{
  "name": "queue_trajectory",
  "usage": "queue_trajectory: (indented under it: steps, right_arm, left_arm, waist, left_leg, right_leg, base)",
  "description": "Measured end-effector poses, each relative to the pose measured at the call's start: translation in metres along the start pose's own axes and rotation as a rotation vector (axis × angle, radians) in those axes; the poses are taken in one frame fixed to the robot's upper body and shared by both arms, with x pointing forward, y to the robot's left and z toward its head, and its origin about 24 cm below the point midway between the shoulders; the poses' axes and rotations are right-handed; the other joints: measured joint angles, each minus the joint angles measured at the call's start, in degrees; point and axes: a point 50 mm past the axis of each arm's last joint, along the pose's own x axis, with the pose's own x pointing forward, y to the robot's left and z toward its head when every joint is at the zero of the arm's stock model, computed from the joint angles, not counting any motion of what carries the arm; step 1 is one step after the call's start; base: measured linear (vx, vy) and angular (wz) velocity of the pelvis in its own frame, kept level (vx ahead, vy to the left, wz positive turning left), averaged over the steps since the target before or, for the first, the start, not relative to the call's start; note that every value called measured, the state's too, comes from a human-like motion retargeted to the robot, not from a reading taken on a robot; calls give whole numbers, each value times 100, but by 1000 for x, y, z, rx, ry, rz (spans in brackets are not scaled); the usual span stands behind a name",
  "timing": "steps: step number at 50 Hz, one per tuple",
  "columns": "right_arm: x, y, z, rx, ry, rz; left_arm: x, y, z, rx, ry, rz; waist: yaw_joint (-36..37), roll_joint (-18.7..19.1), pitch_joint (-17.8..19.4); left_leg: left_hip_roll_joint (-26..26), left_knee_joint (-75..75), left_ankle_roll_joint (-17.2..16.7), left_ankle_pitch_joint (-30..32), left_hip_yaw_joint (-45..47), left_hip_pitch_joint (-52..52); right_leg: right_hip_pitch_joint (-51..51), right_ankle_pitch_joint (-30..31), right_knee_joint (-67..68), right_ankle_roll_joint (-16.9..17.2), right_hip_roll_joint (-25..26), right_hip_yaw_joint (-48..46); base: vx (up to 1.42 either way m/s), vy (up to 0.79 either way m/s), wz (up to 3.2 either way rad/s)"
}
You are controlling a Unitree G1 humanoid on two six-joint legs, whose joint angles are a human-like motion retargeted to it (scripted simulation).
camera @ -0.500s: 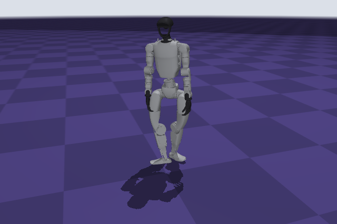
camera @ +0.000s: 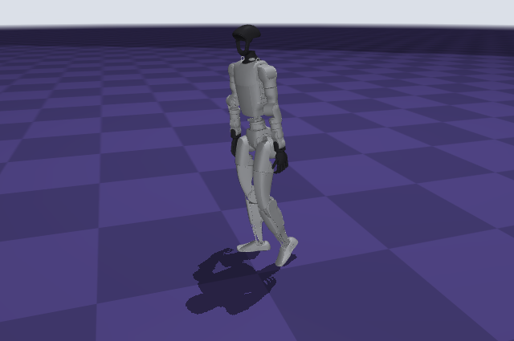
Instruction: Upper body actions
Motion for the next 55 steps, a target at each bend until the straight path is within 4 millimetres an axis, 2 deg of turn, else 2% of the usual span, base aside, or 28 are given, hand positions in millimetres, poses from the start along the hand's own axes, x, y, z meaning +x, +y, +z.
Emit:
queue_trajectory:
  steps: [2,3,5,7,8,10,12,15,20,23,28,32,37,42,45,49,55]
  right_arm:
    - [0,-2,9,-40,-37,1]
    - [0,0,9,-61,-44,5]
    - [1,0,5,-106,-40,7]
    - [1,3,-1,-142,-15,11]
    - [1,4,-7,-159,6,12]
    - [2,7,-10,-193,36,19]
    - [2,14,-12,-186,52,23]
    - [2,20,-17,-119,43,12]
    - [1,29,-43,-124,111,42]
    - [0,28,-51,-150,150,30]
    - [-1,23,-51,-150,170,34]
    - [0,22,-46,-115,148,44]
    - [1,20,-34,-91,92,40]
    - [2,14,-29,-115,78,18]
    - [2,11,-28,-135,69,2]
    - [2,9,-24,-178,54,-20]
    - [2,11,-19,-186,26,-19]
  left_arm:
    - [0,-3,-8,8,23,2]
    - [1,-6,-14,17,37,3]
    - [1,-12,-26,30,65,1]
    - [1,-16,-37,37,90,-7]
    - [1,-18,-43,34,106,-19]
    - [1,-26,-45,13,116,-58]
    - [1,-33,-42,-12,109,-76]
    - [2,-34,-31,-13,62,-84]
    - [2,-28,-16,100,21,-81]
    - [2,-29,-2,98,-17,-81]
    - [1,-31,25,84,-99,-92]
    - [0,-29,30,96,-125,-75]
    - [1,-31,18,112,-73,-93]
    - [2,-33,-8,129,30,-87]
    - [0,-28,-24,184,113,-79]
    - [-2,-17,-38,235,180,-32]
    - [-4,-5,-55,213,231,-8]
  waist:
    - [79,70,87]
    - [105,131,91]
    - [263,284,134]
    - [341,410,138]
    - [157,456,97]
    - [-199,625,76]
    - [-391,610,58]
    - [-471,639,155]
    - [-259,622,-250]
    - [-471,653,-265]
    - [-463,650,-230]
    - [-396,648,-258]
    - [-394,617,-198]
    - [-347,591,-174]
    - [-393,587,-123]
    - [-473,571,-37]
    - [-695,543,72]
  left_leg:
    - [-486,-966,0,348,-844,-45]
    - [-898,-1512,0,658,-1481,-35]
    - [-1509,-2602,-369,1382,-2899,254]
    - [-1417,-3070,-798,1719,-3104,467]
    - [-1397,-2904,-838,1421,-2900,557]
    - [-974,-2917,-926,1323,-1882,577]
    - [-1141,-3049,-853,1364,-2206,681]
    - [-1151,-3229,-771,1384,-2017,932]
    - [-1202,-3586,-690,1370,-1512,1103]
    - [-1280,-3520,-600,1338,-1710,1081]
    - [-1337,-3559,-530,1260,-1577,1157]
    - [-1360,-3582,-496,1224,-1502,1162]
    - [-1416,-3580,-479,1199,-1425,1168]
    - [-1472,-3612,-463,1183,-1249,1176]
    - [-1483,-3644,-454,1167,-1115,1206]
    - [-1417,-3727,-444,1112,-758,1234]
    - [-1179,-3814,-454,931,14,1251]
  right_leg:
    - [7,214,-99,128,3,65]
    - [29,357,-177,261,-56,72]
    - [225,502,-296,479,-60,143]
    - [312,477,-213,454,100,552]
    - [300,454,-122,462,79,717]
    - [296,414,-22,509,114,663]
    - [363,396,-52,475,124,485]
    - [405,372,94,498,84,842]
    - [305,297,163,571,54,1144]
    - [277,374,185,650,-1,982]
    - [227,392,286,689,-26,1118]
    - [139,387,396,719,-49,1232]
    - [111,397,453,753,-114,1263]
    - [36,434,536,780,-166,1334]
    - [-20,468,601,748,-148,1445]
    - [-215,423,799,571,0,1797]
    - [-540,217,1016,211,331,2332]
  base:
    - [-11,6,-148]
    - [1,35,-144]
    - [19,38,-177]
    - [42,10,-138]
    - [42,6,-40]
    - [21,3,-17]
    - [7,2,-58]
    - [16,6,-79]
    - [25,4,-70]
    - [12,2,16]
    - [8,5,-34]
    - [7,2,-19]
    - [1,1,0]
    - [2,6,-10]
    - [-3,3,-22]
    - [-12,1,-80]
    - [-25,1,-150]
